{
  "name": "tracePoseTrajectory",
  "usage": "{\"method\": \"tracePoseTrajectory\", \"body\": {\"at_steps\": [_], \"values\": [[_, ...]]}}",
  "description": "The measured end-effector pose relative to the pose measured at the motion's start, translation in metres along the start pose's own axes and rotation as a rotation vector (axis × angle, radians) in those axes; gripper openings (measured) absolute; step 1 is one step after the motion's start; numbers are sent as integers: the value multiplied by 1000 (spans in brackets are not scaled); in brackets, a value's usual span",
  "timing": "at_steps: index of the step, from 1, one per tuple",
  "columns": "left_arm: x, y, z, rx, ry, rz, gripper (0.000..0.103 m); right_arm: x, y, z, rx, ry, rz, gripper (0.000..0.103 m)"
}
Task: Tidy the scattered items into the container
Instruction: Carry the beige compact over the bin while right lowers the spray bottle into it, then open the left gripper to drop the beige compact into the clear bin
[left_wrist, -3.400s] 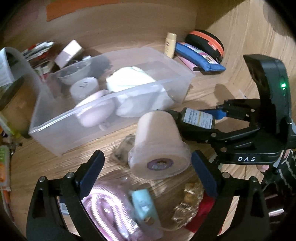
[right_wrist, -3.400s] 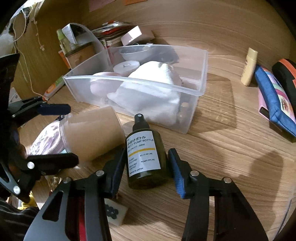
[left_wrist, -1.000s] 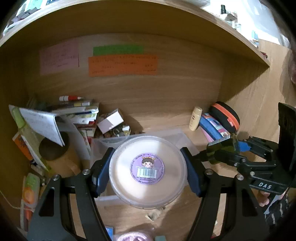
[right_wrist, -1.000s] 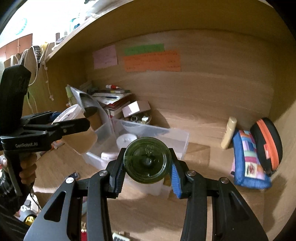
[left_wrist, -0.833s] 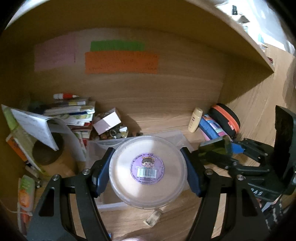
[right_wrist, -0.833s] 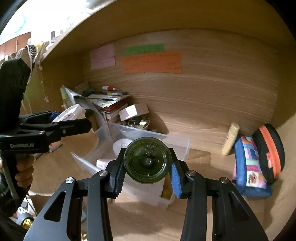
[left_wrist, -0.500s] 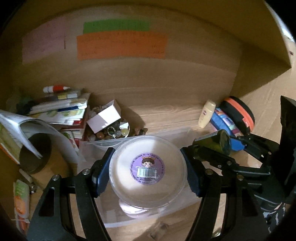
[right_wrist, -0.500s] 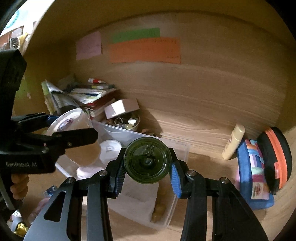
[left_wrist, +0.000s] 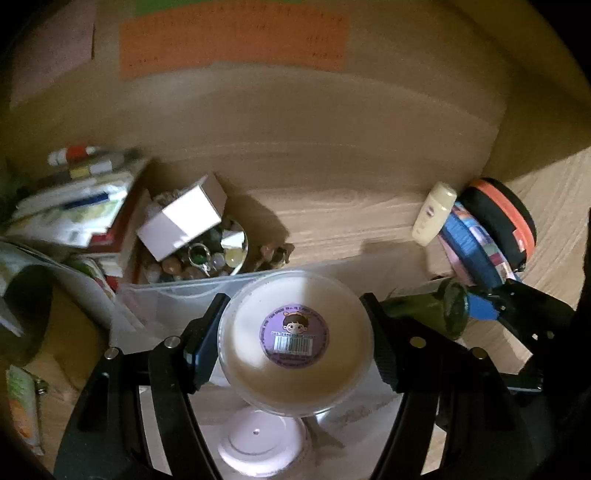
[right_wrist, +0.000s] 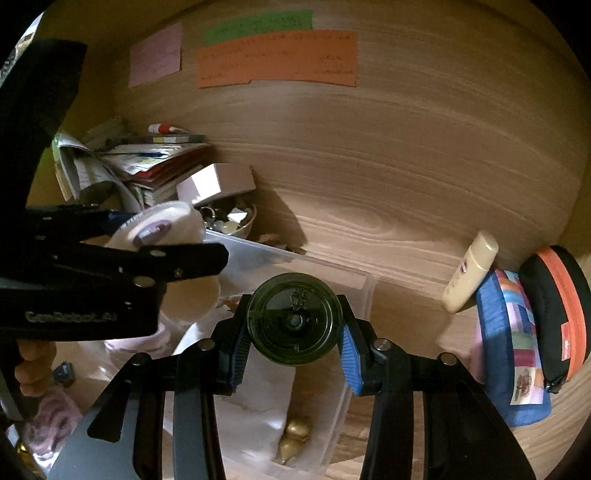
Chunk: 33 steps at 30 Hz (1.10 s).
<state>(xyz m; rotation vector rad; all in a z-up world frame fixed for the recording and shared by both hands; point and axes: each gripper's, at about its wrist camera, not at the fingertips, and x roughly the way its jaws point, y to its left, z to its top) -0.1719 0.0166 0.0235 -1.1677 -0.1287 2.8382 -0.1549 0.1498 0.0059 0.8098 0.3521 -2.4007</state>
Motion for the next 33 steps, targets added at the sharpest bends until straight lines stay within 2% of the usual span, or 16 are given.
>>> {"method": "tracePoseTrajectory", "body": {"at_steps": [6, 15, 21, 24, 28, 33], "values": [[17, 4, -1, -10, 40, -8, 70, 10, 2, -6, -29, 26, -34, 39], [17, 9, 0, -24, 58, -55, 70, 19, 11, -13, -64, 57, -54, 40], [13, 10, -2, -25, 60, -60, 70, 18, 23, -17, -123, 54, -67, 67], [7, 11, -1, -26, 56, -85, 75, 11, 28, -17, -146, 26, -73, 78], [-4, 14, 1, -32, 42, -85, 75, 7, 31, -17, -161, 20, -71, 79], [-21, 18, -5, -20, 7, -27, 77, 3, 31, -18, -157, 35, -73, 80]]}}
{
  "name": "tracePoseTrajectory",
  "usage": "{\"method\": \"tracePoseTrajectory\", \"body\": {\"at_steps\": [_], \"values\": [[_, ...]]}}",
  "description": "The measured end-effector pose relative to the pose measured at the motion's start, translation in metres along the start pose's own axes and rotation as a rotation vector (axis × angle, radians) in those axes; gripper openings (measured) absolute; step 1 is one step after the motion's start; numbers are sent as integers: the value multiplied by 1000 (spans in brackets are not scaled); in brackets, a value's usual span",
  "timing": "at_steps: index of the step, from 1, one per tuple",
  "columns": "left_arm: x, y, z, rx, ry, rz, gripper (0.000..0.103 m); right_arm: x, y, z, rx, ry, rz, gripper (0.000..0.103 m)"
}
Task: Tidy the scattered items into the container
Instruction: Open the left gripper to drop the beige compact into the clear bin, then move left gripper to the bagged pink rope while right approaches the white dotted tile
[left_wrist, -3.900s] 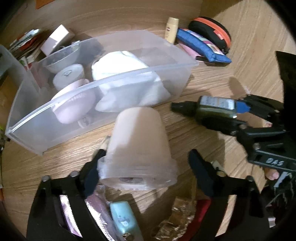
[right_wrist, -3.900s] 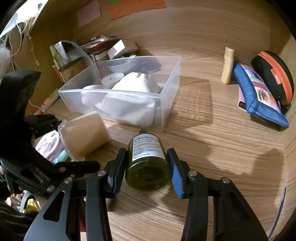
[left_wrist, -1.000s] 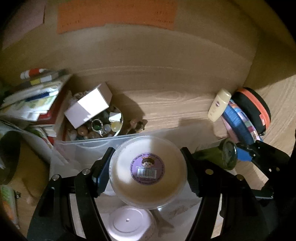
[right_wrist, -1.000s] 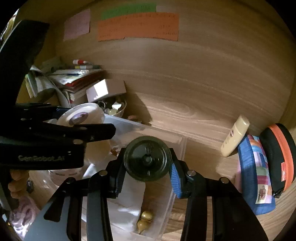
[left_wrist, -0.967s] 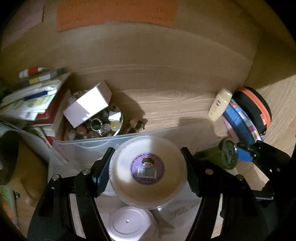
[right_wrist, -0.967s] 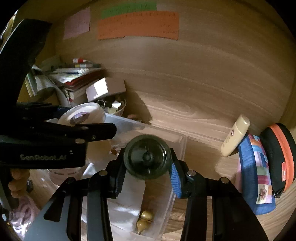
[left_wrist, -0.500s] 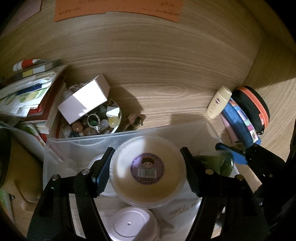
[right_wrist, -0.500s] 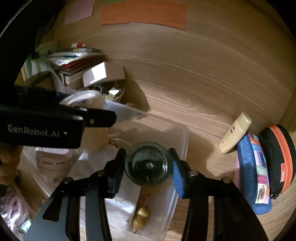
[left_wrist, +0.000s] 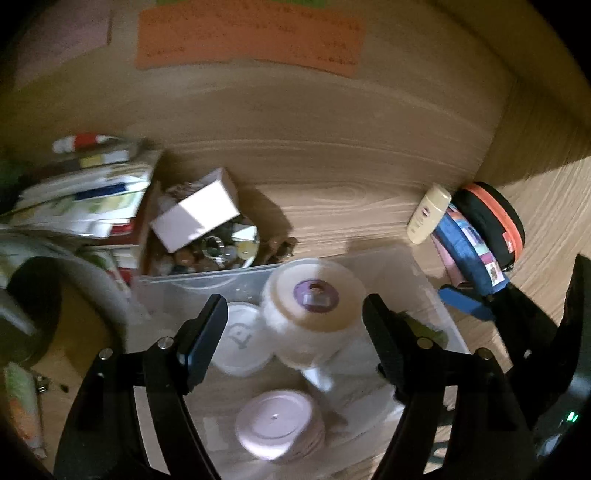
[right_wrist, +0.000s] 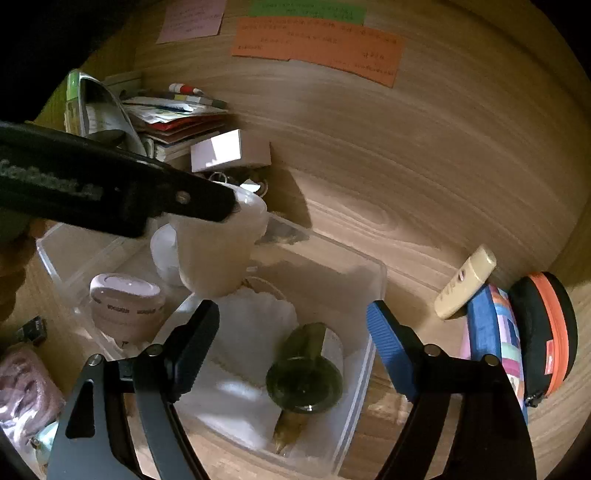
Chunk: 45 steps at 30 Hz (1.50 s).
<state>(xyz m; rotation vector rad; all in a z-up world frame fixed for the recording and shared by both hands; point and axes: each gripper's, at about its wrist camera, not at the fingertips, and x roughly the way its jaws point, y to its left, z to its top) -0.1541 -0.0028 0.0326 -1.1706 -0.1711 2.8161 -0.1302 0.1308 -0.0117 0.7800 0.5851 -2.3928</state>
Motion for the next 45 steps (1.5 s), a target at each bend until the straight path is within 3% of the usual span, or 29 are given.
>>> {"method": "tracePoseTrajectory", "body": {"at_steps": [2, 6, 10, 17, 31, 33, 34, 37, 45], "values": [[-5, 2, -5, 9, -12, 32, 81, -3, 0, 1, -5, 7, -7, 80], [-12, 5, -17, 27, -19, 66, 82, -14, 3, 0, -19, -4, -24, 88], [-16, 6, -27, 36, -11, 84, 83, -21, 7, -3, -41, -3, -49, 88], [-23, -4, -48, 113, 1, 212, 83, -34, 10, -13, -54, 1, -76, 88], [-72, 10, -85, 21, -151, 171, 84, -61, 11, -29, 42, -19, -78, 88], [-79, 13, -92, -10, -191, 120, 91, -64, 12, -30, 60, -16, -66, 88], [-82, 16, -94, -30, -196, 94, 99, -65, 12, -31, 65, -16, -61, 88], [-84, 19, -96, -60, -164, 68, 100, -69, 15, -34, 71, -11, -71, 88], [-92, 22, -114, -51, -141, 160, 100, -80, 11, -47, 140, 3, -53, 88]]}}
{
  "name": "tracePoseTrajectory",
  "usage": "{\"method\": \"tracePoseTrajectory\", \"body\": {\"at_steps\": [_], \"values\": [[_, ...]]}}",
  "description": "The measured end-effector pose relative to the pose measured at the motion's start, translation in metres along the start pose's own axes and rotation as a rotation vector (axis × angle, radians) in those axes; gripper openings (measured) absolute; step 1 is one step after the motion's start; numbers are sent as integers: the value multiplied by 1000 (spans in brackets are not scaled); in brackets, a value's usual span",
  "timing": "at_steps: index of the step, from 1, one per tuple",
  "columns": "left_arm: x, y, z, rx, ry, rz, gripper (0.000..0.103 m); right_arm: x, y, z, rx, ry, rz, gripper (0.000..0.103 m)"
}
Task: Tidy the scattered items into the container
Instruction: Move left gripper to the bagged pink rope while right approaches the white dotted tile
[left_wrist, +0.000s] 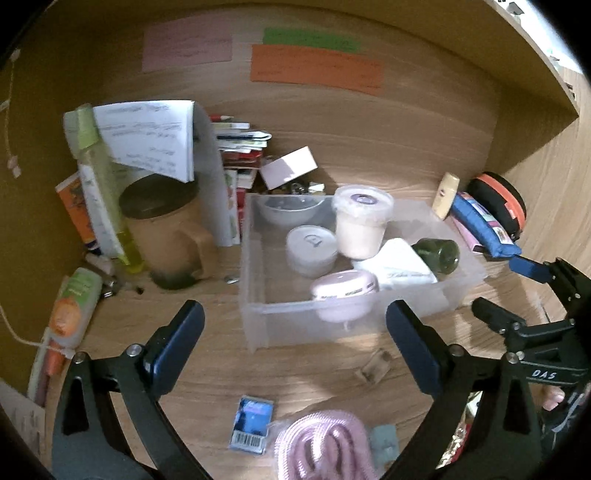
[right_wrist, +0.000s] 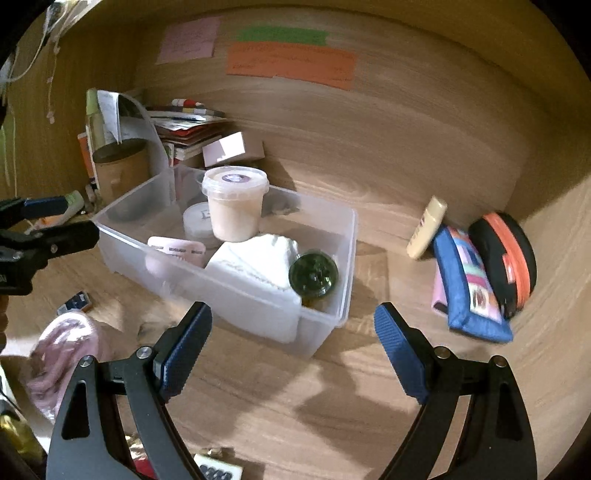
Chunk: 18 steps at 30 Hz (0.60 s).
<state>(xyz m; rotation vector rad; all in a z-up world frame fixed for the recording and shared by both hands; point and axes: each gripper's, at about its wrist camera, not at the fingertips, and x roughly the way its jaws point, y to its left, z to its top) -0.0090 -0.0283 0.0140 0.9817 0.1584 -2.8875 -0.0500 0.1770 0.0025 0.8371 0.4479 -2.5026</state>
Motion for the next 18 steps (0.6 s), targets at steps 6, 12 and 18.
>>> {"method": "tracePoseTrajectory", "body": {"at_steps": [6, 12, 18], "values": [[-3, 12, -15, -18, 45, 6, 100, -5, -7, -16, 55, 23, 18, 88], [-13, 22, -31, 21, 105, -8, 100, -7, -9, -27, 73, 46, 74, 88], [-17, 11, -55, 59, 172, -45, 100, -11, 0, -41, 41, 59, 85, 88]]}}
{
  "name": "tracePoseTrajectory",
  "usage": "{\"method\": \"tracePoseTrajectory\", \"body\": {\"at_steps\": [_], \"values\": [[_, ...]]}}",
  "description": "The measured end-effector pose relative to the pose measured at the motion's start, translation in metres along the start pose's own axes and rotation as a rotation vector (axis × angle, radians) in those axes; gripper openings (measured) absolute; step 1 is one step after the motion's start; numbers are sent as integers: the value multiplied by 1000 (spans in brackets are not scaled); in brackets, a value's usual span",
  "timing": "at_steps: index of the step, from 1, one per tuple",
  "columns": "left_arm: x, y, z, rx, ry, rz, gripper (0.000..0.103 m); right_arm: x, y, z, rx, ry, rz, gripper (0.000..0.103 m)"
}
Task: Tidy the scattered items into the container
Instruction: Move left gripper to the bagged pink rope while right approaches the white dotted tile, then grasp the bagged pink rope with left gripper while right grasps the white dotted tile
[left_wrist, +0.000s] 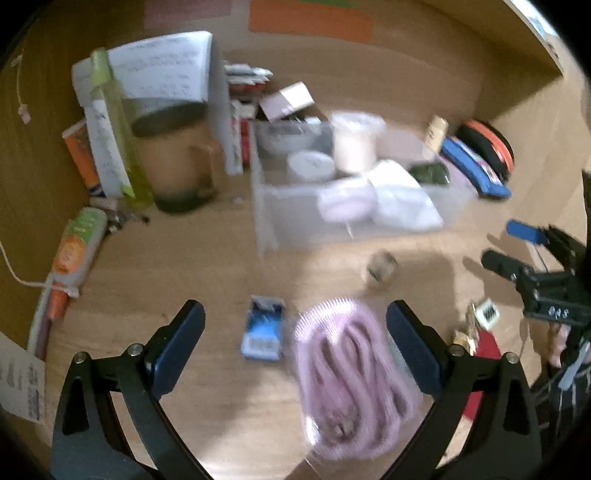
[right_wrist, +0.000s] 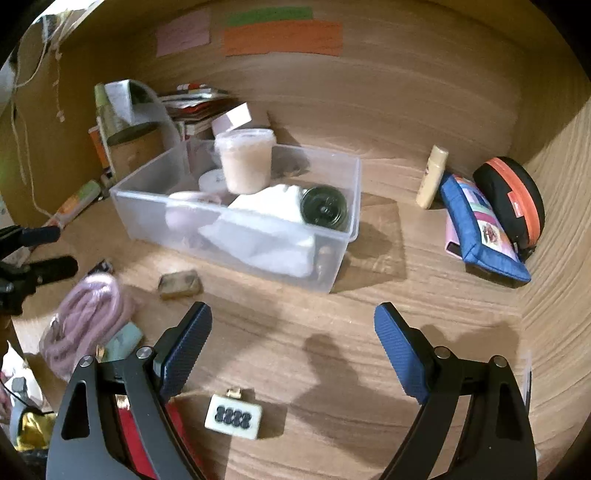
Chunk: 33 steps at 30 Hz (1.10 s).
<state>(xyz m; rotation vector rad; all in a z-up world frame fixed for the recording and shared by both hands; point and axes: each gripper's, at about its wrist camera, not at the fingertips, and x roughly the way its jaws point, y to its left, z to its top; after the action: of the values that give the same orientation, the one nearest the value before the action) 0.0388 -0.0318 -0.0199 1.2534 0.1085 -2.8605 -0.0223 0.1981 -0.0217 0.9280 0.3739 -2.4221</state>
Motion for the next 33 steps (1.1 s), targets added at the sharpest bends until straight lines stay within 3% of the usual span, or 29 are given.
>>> {"method": "tracePoseTrajectory", "body": {"at_steps": [6, 14, 25, 33], "values": [[-3, -16, -20, 52, 19, 15, 100, 0, 6, -19, -25, 33, 51, 87], [15, -27, -34, 22, 78, -29, 100, 4, 7, -34, -31, 77, 75, 80], [25, -6, -41, -33, 104, 5, 100, 10, 6, -45, -65, 120, 60, 62], [31, -11, -42, 7, 92, 52, 100, 10, 1, -47, -34, 128, 96, 44]]}}
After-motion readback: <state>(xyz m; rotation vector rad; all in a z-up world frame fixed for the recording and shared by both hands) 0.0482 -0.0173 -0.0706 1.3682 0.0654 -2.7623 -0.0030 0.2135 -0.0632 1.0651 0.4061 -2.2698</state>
